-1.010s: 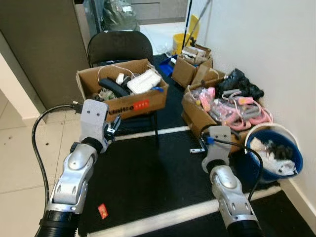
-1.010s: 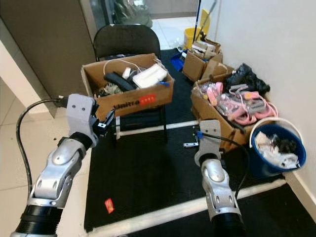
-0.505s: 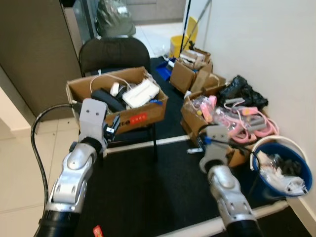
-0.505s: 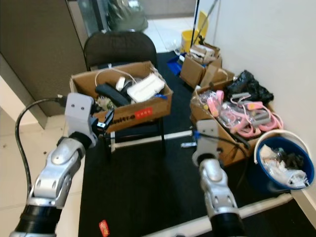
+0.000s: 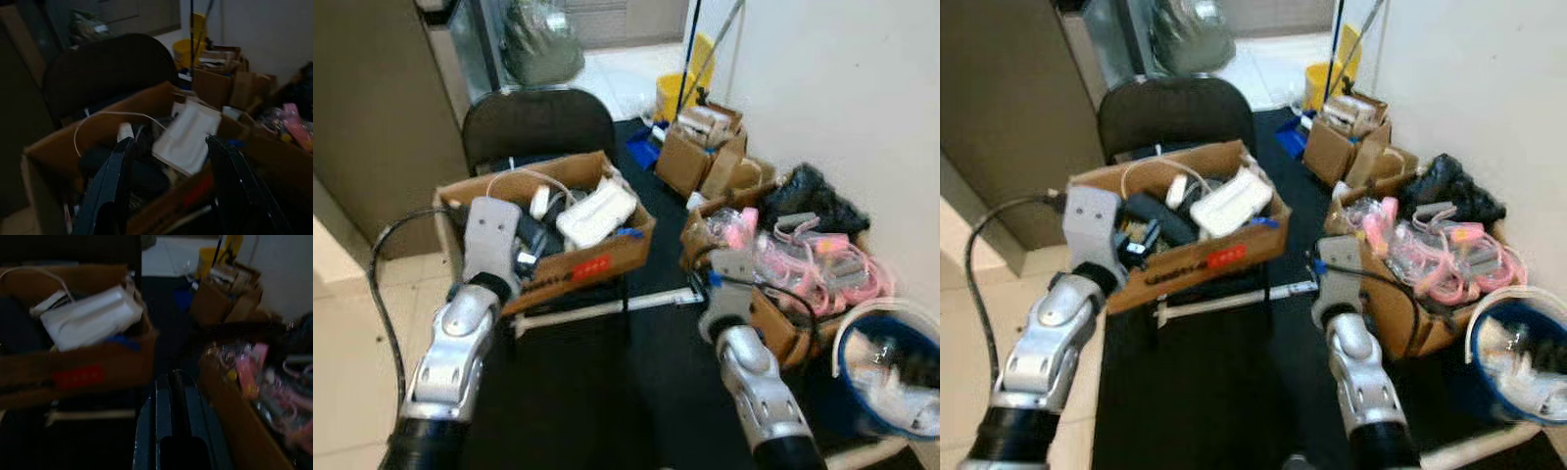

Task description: Picking trash to rubbish bin

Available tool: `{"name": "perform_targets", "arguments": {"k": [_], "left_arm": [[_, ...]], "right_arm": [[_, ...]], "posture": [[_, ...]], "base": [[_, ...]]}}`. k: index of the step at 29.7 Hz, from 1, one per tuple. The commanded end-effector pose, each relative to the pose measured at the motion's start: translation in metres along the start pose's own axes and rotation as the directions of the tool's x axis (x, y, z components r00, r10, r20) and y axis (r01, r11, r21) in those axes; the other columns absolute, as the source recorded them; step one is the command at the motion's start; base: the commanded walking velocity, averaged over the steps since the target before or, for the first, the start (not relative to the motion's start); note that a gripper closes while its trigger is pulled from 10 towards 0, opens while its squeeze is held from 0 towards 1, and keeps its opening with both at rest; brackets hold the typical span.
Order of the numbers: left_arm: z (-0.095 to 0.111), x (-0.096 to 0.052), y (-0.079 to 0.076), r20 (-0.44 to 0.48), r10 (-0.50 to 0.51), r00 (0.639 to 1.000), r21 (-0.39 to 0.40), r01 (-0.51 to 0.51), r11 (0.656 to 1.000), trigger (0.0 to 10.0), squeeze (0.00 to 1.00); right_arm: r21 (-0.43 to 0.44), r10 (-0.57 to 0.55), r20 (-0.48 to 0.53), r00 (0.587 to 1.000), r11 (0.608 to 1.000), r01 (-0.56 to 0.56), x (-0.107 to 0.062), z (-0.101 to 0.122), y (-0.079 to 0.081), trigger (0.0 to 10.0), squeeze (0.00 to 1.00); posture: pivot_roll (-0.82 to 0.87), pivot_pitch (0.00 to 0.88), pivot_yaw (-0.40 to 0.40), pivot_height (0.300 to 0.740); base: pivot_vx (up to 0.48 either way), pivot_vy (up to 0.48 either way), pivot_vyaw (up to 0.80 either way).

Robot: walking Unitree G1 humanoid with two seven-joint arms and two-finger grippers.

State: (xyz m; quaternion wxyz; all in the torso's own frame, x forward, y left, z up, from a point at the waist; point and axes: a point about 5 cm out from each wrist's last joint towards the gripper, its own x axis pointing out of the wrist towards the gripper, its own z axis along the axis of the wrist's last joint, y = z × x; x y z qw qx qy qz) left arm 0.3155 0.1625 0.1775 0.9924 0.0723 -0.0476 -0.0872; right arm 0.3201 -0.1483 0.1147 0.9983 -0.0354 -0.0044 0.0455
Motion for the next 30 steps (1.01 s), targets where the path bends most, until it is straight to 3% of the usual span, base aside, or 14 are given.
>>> {"name": "perform_targets", "arguments": {"k": [1, 8, 30], "left_arm": [[-0.0058, -0.0037, 0.0045, -0.026, 0.011, 1.000, 0.002, -0.011, 1.000, 10.0, 0.00], [-0.0056, -0.0037, 0.0044, -0.026, 0.012, 1.000, 0.000, -0.012, 1.000, 10.0, 0.00], [-0.0057, -0.0046, 0.0034, -0.026, 0.008, 1.000, 0.004, -0.008, 1.000, 10.0, 0.00]], "right_arm": [[0.001, 0.038, -0.020, 0.999, 0.999, -0.038, -0.0022, -0.0057, 0.0096, 10.0, 0.00], [-0.007, 0.054, -0.019, 0.998, 0.998, -0.055, -0.0009, -0.0043, 0.0122, 10.0, 0.00], [0.019, 0.062, -0.011, 0.998, 0.998, -0.062, 0.0020, -0.0027, 0.0126, 10.0, 0.00]], "posture": [[0.01, 0.157, 0.009, 0.740], [0.01, 0.157, 0.006, 0.740], [0.02, 0.150, 0.004, 0.740]], "base": [[0.480, 0.000, 0.00], [0.480, 0.000, 0.67], [0.480, 0.000, 0.00]]}}
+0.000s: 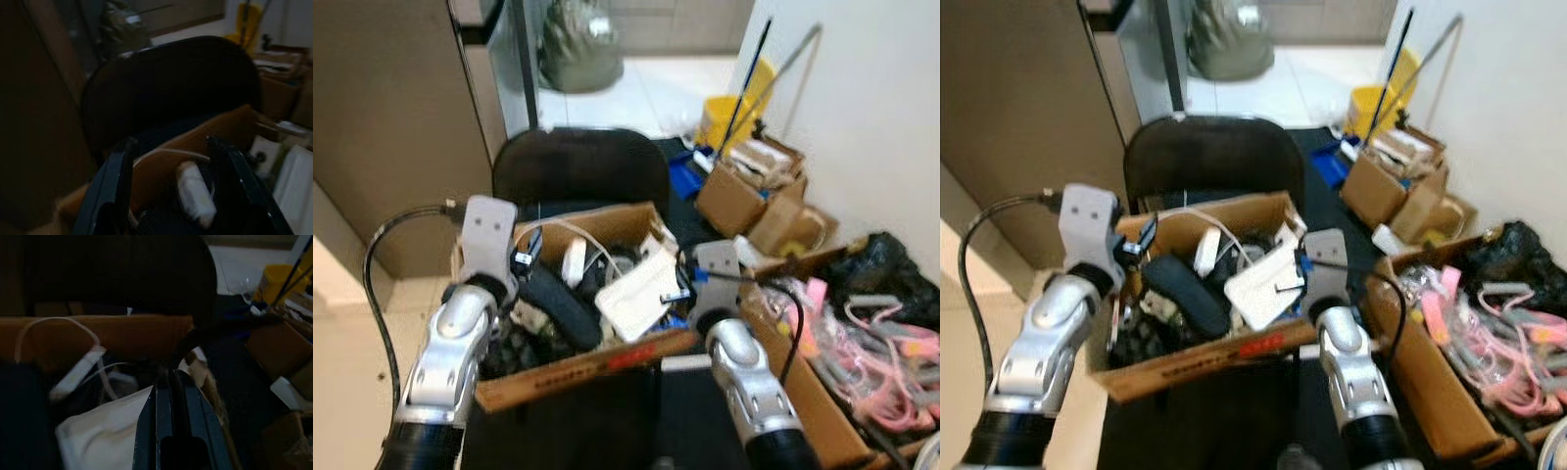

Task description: Picking trash to rubbish bin

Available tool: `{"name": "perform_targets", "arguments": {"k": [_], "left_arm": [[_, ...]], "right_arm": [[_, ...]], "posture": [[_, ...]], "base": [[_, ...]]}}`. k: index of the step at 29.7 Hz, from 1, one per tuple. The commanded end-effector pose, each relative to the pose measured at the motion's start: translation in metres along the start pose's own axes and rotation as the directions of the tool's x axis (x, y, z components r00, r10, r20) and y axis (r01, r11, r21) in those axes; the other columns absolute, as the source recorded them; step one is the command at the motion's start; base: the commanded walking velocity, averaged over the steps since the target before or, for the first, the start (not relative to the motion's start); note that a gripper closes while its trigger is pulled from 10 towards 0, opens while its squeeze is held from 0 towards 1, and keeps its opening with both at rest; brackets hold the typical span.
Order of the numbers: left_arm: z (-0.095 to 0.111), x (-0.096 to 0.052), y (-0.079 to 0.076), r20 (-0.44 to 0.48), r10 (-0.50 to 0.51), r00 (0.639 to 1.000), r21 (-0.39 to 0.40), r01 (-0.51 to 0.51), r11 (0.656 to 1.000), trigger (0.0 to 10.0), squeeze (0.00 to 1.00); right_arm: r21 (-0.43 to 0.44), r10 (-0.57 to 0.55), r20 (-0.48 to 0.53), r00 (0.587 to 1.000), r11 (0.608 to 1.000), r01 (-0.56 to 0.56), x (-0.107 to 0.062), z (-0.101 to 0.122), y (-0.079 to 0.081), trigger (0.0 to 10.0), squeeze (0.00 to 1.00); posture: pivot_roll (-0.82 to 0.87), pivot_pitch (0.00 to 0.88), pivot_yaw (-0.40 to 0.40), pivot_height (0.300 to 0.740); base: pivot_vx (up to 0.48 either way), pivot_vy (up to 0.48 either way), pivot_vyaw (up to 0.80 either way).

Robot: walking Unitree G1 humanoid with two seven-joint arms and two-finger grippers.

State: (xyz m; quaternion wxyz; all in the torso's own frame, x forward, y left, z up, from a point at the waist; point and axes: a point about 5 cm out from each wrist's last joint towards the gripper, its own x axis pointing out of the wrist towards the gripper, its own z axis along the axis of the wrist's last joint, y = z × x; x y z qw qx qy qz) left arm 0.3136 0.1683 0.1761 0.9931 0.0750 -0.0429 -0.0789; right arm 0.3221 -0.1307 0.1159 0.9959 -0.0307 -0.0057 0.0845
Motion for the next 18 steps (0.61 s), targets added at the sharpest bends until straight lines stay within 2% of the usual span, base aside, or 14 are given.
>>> {"name": "perform_targets", "arguments": {"k": [1, 4, 8, 12, 13, 15, 18], "left_arm": [[-0.004, -0.001, -0.002, -0.025, -0.014, 1.000, 0.001, 0.014, 1.000, 10.0, 0.00], [-0.005, -0.002, -0.005, -0.034, -0.038, 0.999, 0.000, 0.038, 0.999, 10.0, 0.00], [-0.004, -0.004, -0.012, -0.056, -0.146, 0.988, 0.062, 0.150, 0.987, 10.0, 0.00], [-0.003, -0.007, -0.015, -0.075, -0.218, 0.973, 0.071, 0.223, 0.972, 10.0, 0.00], [-0.004, -0.011, -0.018, -0.110, -0.299, 0.948, 0.083, 0.308, 0.948, 10.0, 0.00], [-0.005, -0.013, -0.019, -0.125, -0.329, 0.936, 0.084, 0.341, 0.936, 10.0, 0.00], [-0.007, -0.024, -0.022, -0.202, -0.462, 0.864, 0.101, 0.488, 0.867, 10.0, 0.00]], "right_arm": [[0.010, -0.016, -0.017, 1.000, 1.000, 0.016, -0.002, -0.005, -0.005, 10.0, 0.00], [0.011, -0.014, -0.016, 1.000, 1.000, 0.014, -0.002, -0.005, -0.004, 10.0, 0.00], [0.011, -0.006, -0.011, 1.000, 1.000, 0.006, 0.000, -0.004, -0.003, 10.0, 0.00], [0.019, 0.011, 0.000, 1.000, 1.000, -0.011, 0.002, -0.002, -0.001, 10.0, 0.00], [0.043, 0.061, 0.013, 0.998, 0.997, -0.062, 0.003, 0.000, 0.003, 10.0, 0.00], [0.052, 0.085, 0.019, 0.996, 0.995, -0.085, 0.003, 0.001, 0.005, 10.0, 0.00], [0.062, 0.202, -0.010, 0.979, 0.978, -0.201, 0.004, -0.001, 0.014, 10.0, 0.00]], "posture": [[0.02, 0.150, 0.004, 0.740], [0.02, 0.150, 0.004, 0.740], [0.02, 0.143, 0.006, 0.740], [0.02, 0.138, 0.007, 0.740], [0.02, 0.136, 0.008, 0.740], [0.02, 0.136, 0.008, 0.740], [0.03, 0.135, 0.009, 0.740]], "base": [[0.394, 0.000, 0.00], [0.131, 0.000, 0.00], [0.000, 0.000, 0.00], [0.000, 0.000, 0.00], [0.000, 0.000, 0.00], [0.000, 0.000, 0.00], [0.000, 0.000, 0.00]]}}
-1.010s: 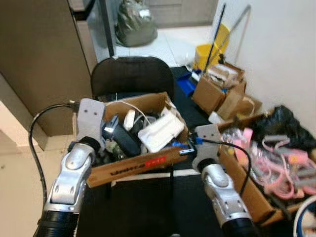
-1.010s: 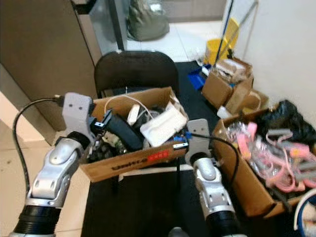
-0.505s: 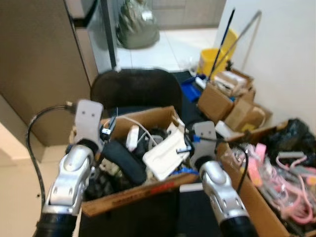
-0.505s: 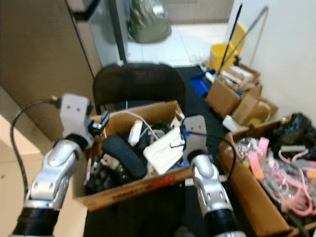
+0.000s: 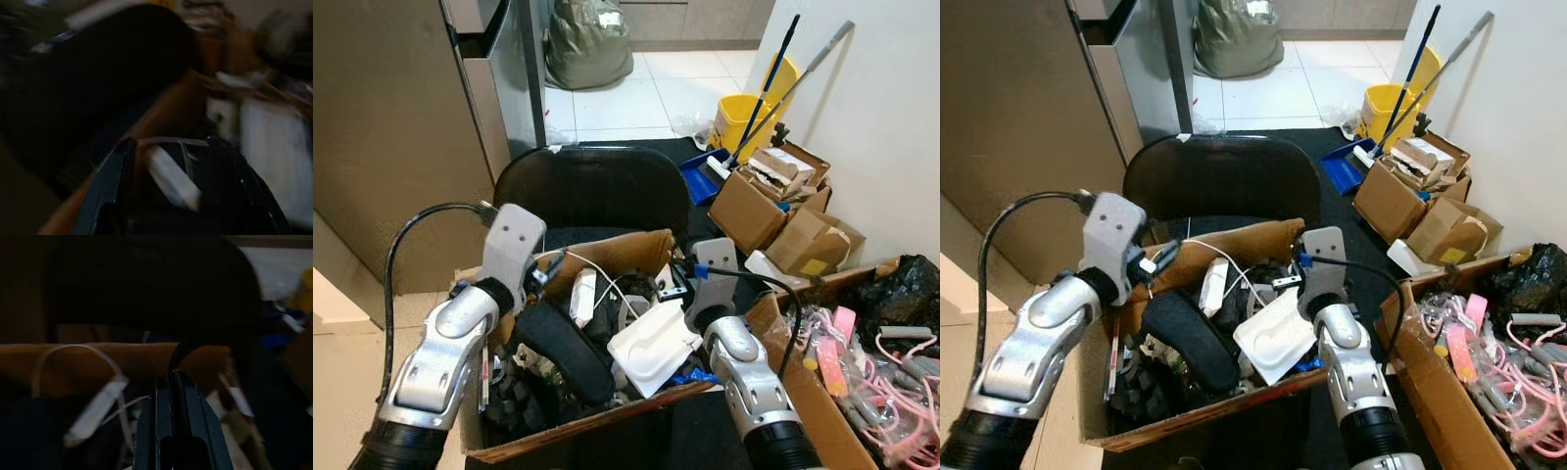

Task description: Picking trash to rubbish bin

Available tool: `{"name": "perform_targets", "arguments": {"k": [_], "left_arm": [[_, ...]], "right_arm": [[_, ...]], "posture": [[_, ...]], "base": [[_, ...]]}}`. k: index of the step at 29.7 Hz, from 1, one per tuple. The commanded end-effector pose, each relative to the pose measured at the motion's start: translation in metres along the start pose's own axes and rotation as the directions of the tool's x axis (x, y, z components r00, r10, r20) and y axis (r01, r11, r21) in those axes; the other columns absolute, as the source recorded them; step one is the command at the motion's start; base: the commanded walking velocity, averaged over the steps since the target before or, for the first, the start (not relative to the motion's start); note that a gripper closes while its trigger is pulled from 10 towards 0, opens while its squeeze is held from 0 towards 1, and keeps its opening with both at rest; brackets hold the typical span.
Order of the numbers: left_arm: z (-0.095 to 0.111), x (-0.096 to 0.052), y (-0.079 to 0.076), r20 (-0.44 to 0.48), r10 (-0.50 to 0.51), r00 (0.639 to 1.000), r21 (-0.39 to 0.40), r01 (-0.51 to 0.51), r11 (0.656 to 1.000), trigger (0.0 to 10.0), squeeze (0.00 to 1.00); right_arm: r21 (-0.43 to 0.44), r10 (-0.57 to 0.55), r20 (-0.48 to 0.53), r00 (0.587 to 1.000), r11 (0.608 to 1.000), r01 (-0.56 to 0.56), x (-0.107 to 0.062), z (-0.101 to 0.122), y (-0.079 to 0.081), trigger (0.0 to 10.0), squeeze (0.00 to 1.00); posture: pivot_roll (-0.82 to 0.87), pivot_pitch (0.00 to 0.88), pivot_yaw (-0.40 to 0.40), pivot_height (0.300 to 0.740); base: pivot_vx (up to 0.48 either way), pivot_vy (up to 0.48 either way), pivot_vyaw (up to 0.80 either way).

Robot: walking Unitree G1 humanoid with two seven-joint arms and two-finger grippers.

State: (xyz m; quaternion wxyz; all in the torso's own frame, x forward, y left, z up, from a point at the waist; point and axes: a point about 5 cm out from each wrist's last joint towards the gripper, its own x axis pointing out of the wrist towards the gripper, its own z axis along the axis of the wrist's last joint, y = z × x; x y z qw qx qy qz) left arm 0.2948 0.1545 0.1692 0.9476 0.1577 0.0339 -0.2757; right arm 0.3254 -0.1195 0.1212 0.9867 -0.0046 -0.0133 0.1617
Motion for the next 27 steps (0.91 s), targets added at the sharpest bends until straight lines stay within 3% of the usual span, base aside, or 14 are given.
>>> {"name": "perform_targets", "arguments": {"k": [1, 5, 6, 7, 15, 16, 18, 19, 21, 22, 23, 25, 26, 27], "left_arm": [[-0.004, -0.004, -0.008, -0.036, -0.081, 0.996, 0.004, 0.082, 0.997, 10.0, 0.00], [-0.007, -0.019, -0.017, -0.111, -0.274, 0.955, -0.030, 0.273, 0.962, 10.0, 0.00], [-0.007, -0.019, -0.017, -0.111, -0.274, 0.955, -0.030, 0.273, 0.962, 10.0, 0.00], [-0.011, -0.027, -0.022, -0.156, -0.352, 0.923, -0.048, 0.349, 0.936, 10.0, 0.00], [-0.014, -0.030, -0.023, -0.206, -0.370, 0.906, -0.062, 0.365, 0.929, 10.0, 0.00], [-0.013, -0.031, -0.022, -0.216, -0.375, 0.901, -0.063, 0.370, 0.927, 10.0, 0.00], [-0.013, -0.031, -0.022, -0.216, -0.375, 0.901, -0.063, 0.370, 0.927, 10.0, 0.00], [-0.014, -0.031, -0.022, -0.223, -0.372, 0.901, -0.064, 0.368, 0.928, 10.0, 0.00], [-0.014, -0.031, -0.022, -0.228, -0.371, 0.900, -0.065, 0.367, 0.928, 10.0, 0.00], [-0.015, -0.030, -0.021, -0.235, -0.361, 0.902, -0.059, 0.357, 0.932, 10.0, 0.00], [-0.015, -0.029, -0.019, -0.240, -0.333, 0.912, -0.044, 0.333, 0.942, 10.0, 0.00], [-0.015, -0.027, -0.017, -0.243, -0.315, 0.918, -0.034, 0.316, 0.948, 10.0, 0.00], [-0.015, -0.023, -0.010, -0.237, -0.241, 0.941, -0.011, 0.245, 0.969, 10.0, 0.00], [-0.013, -0.015, 0.002, -0.210, -0.100, 0.973, 0.010, 0.104, 0.995, 10.0, 0.00]], "right_arm": [[0.014, 0.048, -0.040, 0.998, 0.999, -0.047, -0.001, -0.007, 0.004, 10.0, 0.00], [-0.036, 0.217, -0.128, 0.968, 0.974, -0.224, 0.002, -0.015, 0.018, 10.0, 0.00], [-0.036, 0.217, -0.128, 0.968, 0.974, -0.224, 0.002, -0.015, 0.018, 10.0, 0.00], [-0.063, 0.304, -0.186, 0.934, 0.945, -0.320, 0.003, -0.021, 0.026, 10.0, 0.00], [-0.053, 0.381, -0.233, 0.895, 0.914, -0.403, 0.007, -0.025, 0.038, 10.0, 0.00], [-0.016, 0.389, -0.232, 0.892, 0.915, -0.403, 0.008, -0.024, 0.039, 10.0, 0.64], [-0.016, 0.389, -0.232, 0.892, 0.915, -0.403, 0.008, -0.024, 0.039, 10.0, 0.64], [-0.002, 0.382, -0.233, 0.894, 0.920, -0.393, 0.008, -0.024, 0.038, 10.0, 1.00], [-0.035, 0.357, -0.236, 0.904, 0.926, -0.376, 0.009, -0.024, 0.035, 10.0, 1.00], [-0.069, 0.315, -0.234, 0.920, 0.938, -0.339, 0.009, -0.024, 0.030, 10.0, 0.65], [-0.097, 0.256, -0.213, 0.943, 0.955, -0.281, 0.011, -0.022, 0.022, 10.0, 0.00], [-0.111, 0.218, -0.198, 0.956, 0.964, -0.243, 0.012, -0.020, 0.018, 10.0, 0.00], [-0.098, 0.145, -0.173, 0.974, 0.982, -0.163, 0.013, -0.017, 0.009, 10.0, 0.00], [-0.066, 0.032, -0.141, 0.989, 0.997, -0.041, 0.013, -0.013, -0.005, 10.0, 0.00]], "posture": [[0.03, 0.135, 0.009, 0.740], [0.03, 0.136, 0.011, 0.740], [0.03, 0.136, 0.011, 0.740], [0.03, 0.139, 0.012, 0.740], [0.04, 0.145, 0.011, 0.740], [0.04, 0.145, 0.011, 0.740], [0.04, 0.145, 0.011, 0.740], [0.04, 0.146, 0.011, 0.740], [0.04, 0.146, 0.013, 0.740], [0.04, 0.146, 0.013, 0.740], [0.04, 0.146, 0.013, 0.740], [0.04, 0.146, 0.013, 0.740], [0.04, 0.149, 0.015, 0.740], [0.04, 0.149, 0.013, 0.740]], "base": [[0.000, 0.000, 0.00], [0.000, 0.000, 0.00], [0.000, 0.000, 0.00], [0.000, 0.000, 0.00], [0.000, 0.000, 0.00], [0.000, 0.000, 0.00], [0.000, 0.000, 0.00], [0.000, 0.000, 0.00], [0.000, 0.000, 0.00], [0.000, 0.000, 0.00], [0.000, 0.000, 0.00], [0.000, 0.000, 0.00], [0.000, 0.000, 0.00], [0.000, 0.000, 0.00]]}}
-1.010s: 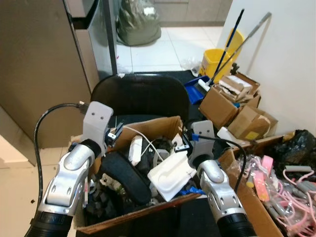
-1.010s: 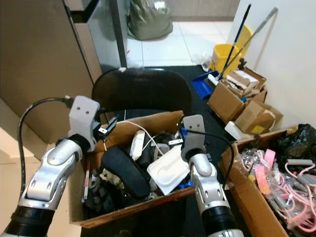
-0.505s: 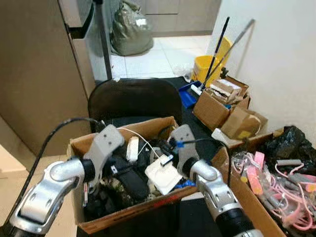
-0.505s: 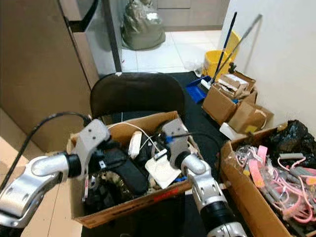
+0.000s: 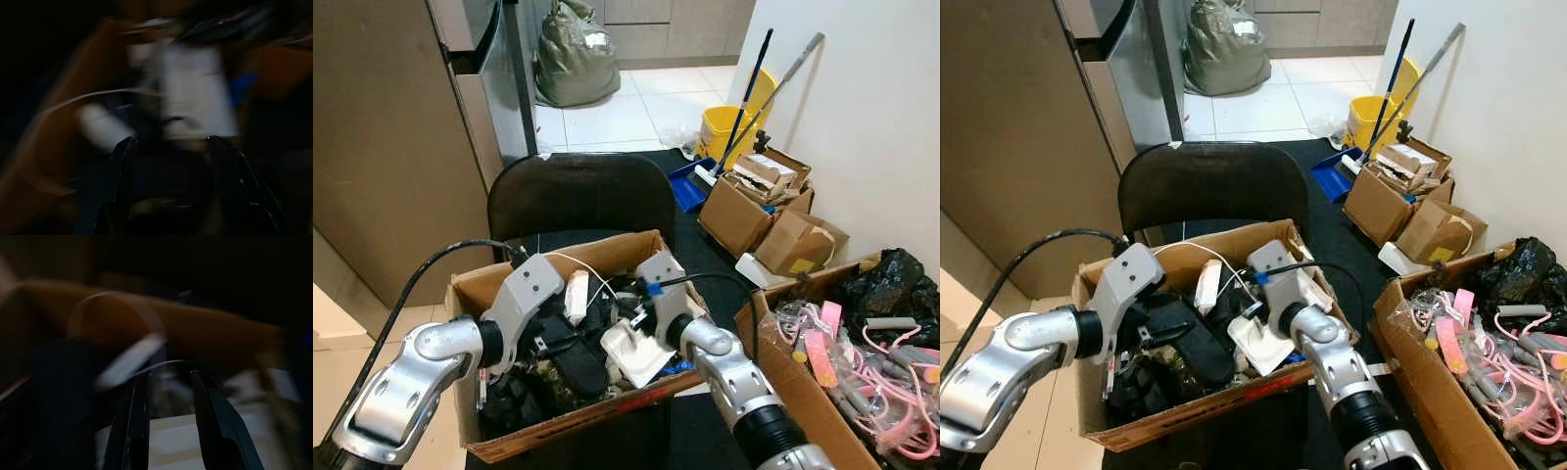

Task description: Picking trash to rubbish bin

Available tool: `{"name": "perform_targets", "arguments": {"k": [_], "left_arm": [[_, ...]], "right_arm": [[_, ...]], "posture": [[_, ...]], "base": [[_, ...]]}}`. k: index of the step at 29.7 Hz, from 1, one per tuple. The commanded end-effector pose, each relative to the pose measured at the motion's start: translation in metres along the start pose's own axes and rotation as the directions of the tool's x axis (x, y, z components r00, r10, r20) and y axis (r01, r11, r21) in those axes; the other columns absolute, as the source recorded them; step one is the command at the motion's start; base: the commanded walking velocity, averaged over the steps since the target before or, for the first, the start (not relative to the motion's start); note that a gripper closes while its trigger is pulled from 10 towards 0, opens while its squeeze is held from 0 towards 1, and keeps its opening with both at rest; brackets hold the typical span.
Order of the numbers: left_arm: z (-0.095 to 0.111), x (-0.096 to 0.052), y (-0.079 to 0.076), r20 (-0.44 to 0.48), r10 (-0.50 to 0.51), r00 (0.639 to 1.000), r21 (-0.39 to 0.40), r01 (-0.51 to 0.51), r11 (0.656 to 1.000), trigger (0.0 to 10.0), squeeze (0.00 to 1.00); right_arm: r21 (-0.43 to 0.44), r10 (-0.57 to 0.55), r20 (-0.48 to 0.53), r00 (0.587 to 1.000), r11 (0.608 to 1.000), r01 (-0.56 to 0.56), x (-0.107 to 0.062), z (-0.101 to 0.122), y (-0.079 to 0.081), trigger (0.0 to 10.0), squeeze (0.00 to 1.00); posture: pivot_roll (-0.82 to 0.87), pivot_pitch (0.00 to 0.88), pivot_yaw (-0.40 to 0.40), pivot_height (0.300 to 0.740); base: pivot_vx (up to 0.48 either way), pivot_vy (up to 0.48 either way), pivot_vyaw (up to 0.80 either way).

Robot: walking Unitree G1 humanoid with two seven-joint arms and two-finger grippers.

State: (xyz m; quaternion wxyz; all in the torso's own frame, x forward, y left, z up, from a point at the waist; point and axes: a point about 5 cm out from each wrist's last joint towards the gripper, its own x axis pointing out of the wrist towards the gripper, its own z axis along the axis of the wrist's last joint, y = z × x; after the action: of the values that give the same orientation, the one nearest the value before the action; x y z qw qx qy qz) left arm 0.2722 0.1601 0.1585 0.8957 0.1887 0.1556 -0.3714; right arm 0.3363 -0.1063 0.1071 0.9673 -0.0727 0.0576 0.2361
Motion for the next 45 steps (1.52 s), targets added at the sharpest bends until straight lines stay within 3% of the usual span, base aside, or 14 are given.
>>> {"name": "perform_targets", "arguments": {"k": [1, 2, 4, 6, 9, 11, 15, 21, 29, 45], "left_arm": [[-0.001, 0.003, 0.014, 0.010, 0.144, 0.990, -0.009, -0.144, 0.990, 10.0, 0.00], [0.001, 0.004, 0.019, 0.022, 0.203, 0.979, -0.022, -0.202, 0.979, 10.0, 0.00], [0.009, 0.005, 0.035, 0.088, 0.373, 0.924, -0.087, -0.366, 0.927, 10.0, 0.00], [0.013, 0.006, 0.041, 0.110, 0.448, 0.887, -0.108, -0.438, 0.893, 10.0, 0.00], [0.005, 0.012, 0.037, 0.052, 0.467, 0.883, -0.080, -0.462, 0.883, 10.0, 0.00], [0.004, 0.018, 0.029, 0.063, 0.458, 0.887, -0.041, -0.456, 0.889, 10.0, 0.00], [0.009, 0.024, 0.026, 0.109, 0.469, 0.876, -0.034, -0.469, 0.883, 10.0, 0.00], [0.020, 0.031, 0.028, 0.175, 0.508, 0.843, -0.071, -0.504, 0.861, 10.0, 0.00], [0.017, 0.035, 0.024, 0.172, 0.511, 0.842, -0.074, -0.506, 0.859, 10.0, 0.00], [0.014, 0.027, 0.040, 0.165, 0.585, 0.794, -0.118, -0.573, 0.811, 10.0, 0.00]], "right_arm": [[0.049, -0.117, 0.015, 0.993, 0.992, 0.116, -0.003, -0.001, -0.013, 10.0, 0.00], [0.069, -0.160, 0.021, 0.987, 0.985, 0.158, -0.004, 0.000, -0.019, 10.0, 0.00], [0.094, -0.285, 0.067, 0.956, 0.956, 0.279, -0.012, 0.003, -0.034, 10.0, 0.00], [0.164, -0.390, 0.067, 0.918, 0.912, 0.376, -0.021, 0.001, -0.046, 10.0, 0.00], [0.258, -0.510, 0.014, 0.860, 0.833, 0.490, -0.035, -0.010, -0.058, 10.0, 0.00], [0.284, -0.565, -0.025, 0.825, 0.787, 0.547, -0.046, -0.022, -0.060, 10.0, 0.00], [0.312, -0.580, -0.048, 0.813, 0.765, 0.564, -0.052, -0.028, -0.056, 10.0, 0.00], [0.333, -0.572, -0.035, 0.819, 0.766, 0.549, -0.054, -0.027, -0.042, 10.0, 0.00], [0.339, -0.571, -0.028, 0.820, 0.766, 0.546, -0.055, -0.025, -0.032, 10.0, 0.00], [0.334, -0.583, -0.041, 0.812, 0.758, 0.561, -0.059, -0.024, -0.037, 10.0, 0.00]], "posture": [[0.04, 0.149, 0.013, 0.740], [0.04, 0.149, 0.013, 0.740], [0.03, 0.151, 0.011, 0.740], [0.03, 0.150, 0.012, 0.740], [0.03, 0.150, 0.014, 0.740], [0.02, 0.152, 0.019, 0.740], [0.01, 0.154, 0.023, 0.740], [-0.01, 0.156, 0.021, 0.740], [-0.01, 0.159, 0.024, 0.740], [-0.02, 0.142, 0.023, 0.740]], "base": [[0.000, 0.000, 0.00], [0.000, 0.000, 0.00], [0.000, 0.000, 0.00], [0.000, 0.000, 0.00], [0.000, 0.000, -0.48], [0.000, 0.000, -0.80], [0.000, 0.000, -0.80], [0.000, 0.000, -0.80], [0.000, 0.000, -0.80], [0.000, 0.000, -0.80]]}}
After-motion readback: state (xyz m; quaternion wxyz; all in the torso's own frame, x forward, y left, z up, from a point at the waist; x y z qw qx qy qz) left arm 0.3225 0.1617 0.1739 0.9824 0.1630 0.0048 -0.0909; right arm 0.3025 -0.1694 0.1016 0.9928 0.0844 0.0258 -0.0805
